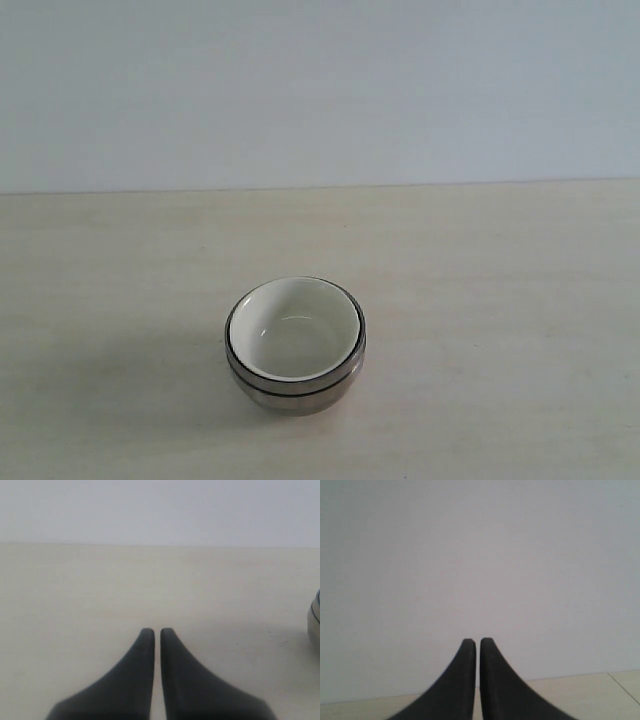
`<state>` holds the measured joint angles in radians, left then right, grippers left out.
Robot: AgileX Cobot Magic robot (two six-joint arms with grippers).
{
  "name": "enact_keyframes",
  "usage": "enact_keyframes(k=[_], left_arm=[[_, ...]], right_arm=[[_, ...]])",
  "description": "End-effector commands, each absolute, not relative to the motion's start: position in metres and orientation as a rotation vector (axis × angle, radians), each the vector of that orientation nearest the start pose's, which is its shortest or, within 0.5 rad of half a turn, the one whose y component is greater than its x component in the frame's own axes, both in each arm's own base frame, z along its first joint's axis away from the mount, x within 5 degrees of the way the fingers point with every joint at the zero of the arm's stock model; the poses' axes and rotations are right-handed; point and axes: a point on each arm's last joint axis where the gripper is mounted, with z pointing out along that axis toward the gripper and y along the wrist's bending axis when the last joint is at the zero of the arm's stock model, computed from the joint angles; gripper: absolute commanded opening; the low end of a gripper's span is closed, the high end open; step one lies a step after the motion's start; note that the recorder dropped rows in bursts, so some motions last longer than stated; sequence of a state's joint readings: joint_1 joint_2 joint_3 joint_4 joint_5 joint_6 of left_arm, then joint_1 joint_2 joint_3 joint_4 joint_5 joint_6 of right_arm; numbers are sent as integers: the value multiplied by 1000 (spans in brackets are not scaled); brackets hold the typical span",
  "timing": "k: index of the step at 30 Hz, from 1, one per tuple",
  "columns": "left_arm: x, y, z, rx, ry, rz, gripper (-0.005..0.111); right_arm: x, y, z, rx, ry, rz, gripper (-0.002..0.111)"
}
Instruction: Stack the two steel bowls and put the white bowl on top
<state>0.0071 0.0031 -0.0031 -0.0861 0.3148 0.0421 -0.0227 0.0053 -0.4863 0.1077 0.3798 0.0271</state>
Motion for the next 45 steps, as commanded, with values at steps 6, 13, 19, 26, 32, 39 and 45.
enact_keyframes(k=[6,13,19,26,32,39,45], left_arm=[[54,-2,185,-23,1790,-54,4],[54,-2,185,-23,1790,-54,4],[54,-2,185,-23,1790,-54,4],[54,-2,185,-23,1790,-54,4],[54,-2,185,-23,1790,-54,4],[54,-2,185,-23,1790,-54,4],[54,-2,185,-23,1790,-54,4]], right_arm=[[5,5,334,89,1377,162,0],[17,5,312,97,1450,161,0],[25,4,300,106,1450,158,0],[37,3,273,120,1507,154,0],[46,2,248,131,1540,145,0],[52,2,220,141,1623,143,0],[55,2,192,150,1715,141,0]])
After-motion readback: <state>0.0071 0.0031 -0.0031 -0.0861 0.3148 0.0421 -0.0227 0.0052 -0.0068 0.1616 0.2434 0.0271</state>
